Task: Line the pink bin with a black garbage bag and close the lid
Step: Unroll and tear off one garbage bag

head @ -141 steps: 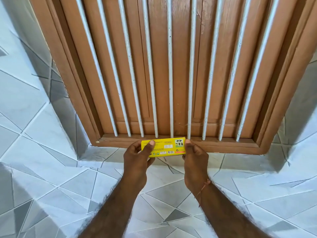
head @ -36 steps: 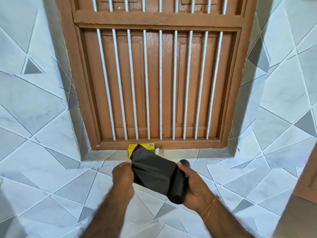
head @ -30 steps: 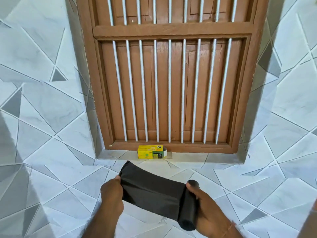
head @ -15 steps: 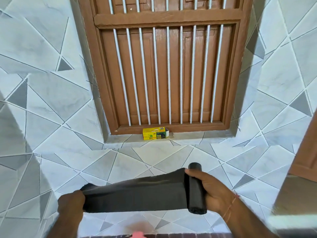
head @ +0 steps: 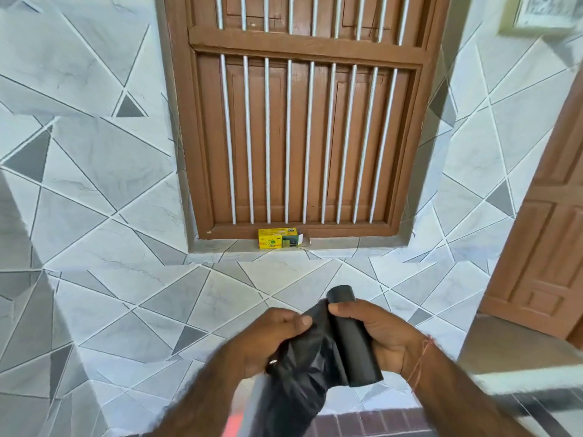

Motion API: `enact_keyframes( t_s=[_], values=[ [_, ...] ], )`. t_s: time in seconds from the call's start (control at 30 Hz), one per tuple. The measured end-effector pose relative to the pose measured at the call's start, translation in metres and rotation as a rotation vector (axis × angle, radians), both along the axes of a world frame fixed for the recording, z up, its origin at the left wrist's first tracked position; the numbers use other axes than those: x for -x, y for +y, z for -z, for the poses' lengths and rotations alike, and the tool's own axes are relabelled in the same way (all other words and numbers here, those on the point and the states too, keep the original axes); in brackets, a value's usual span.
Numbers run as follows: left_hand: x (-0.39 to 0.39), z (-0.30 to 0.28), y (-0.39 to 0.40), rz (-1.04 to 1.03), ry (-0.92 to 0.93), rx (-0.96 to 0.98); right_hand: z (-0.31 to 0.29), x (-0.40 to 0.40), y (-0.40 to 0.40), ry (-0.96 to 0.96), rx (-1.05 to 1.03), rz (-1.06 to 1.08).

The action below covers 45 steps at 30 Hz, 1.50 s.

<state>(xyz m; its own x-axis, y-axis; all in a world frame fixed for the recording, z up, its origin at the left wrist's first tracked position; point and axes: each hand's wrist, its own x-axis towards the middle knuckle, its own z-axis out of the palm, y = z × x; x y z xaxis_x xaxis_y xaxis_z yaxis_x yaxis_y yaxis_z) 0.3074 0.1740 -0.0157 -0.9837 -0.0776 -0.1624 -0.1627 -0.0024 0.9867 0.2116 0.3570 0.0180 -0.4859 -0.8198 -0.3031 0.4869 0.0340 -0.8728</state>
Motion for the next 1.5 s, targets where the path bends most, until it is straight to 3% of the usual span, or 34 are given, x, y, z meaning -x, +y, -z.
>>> enact_keyframes(
  t_s=[0.13, 0.23, 0.37, 0.57, 0.87, 1.0, 1.1, 1.4, 1.5],
  values=[
    [0.002, -0.036, -0.01, -0.003, 0.091, 0.209, -0.006, 0.012, 0.028, -0.051, -0.015, 0.092],
    [0.002, -0.059, -0.027, 0.014, 0.061, 0.394, -0.009, 0.022, 0.043, -0.075, 0.002, 0.133],
    [-0.002, -0.072, -0.049, -0.023, 0.005, 0.502, -0.011, 0.038, 0.06, -0.049, -0.013, 0.165],
    [-0.016, -0.067, -0.071, -0.044, -0.074, 0.654, -0.008, 0.051, 0.068, -0.024, -0.005, 0.133],
    [-0.017, -0.059, -0.073, -0.043, -0.212, 1.033, -0.012, 0.042, 0.056, 0.121, 0.048, 0.037],
    [0.007, -0.052, -0.016, -0.119, 0.062, 0.668, -0.015, 0.033, 0.049, 0.22, 0.057, -0.026],
    [0.024, -0.043, 0.029, -0.008, 0.084, 0.372, -0.017, 0.027, 0.047, 0.271, 0.053, -0.065],
    [0.046, -0.022, 0.048, 0.097, 0.139, 0.244, -0.018, 0.036, 0.073, 0.178, -0.04, 0.013],
    [0.048, -0.024, 0.049, 0.083, 0.115, 0.354, -0.015, 0.037, 0.075, 0.277, -0.092, 0.026]
  ],
)
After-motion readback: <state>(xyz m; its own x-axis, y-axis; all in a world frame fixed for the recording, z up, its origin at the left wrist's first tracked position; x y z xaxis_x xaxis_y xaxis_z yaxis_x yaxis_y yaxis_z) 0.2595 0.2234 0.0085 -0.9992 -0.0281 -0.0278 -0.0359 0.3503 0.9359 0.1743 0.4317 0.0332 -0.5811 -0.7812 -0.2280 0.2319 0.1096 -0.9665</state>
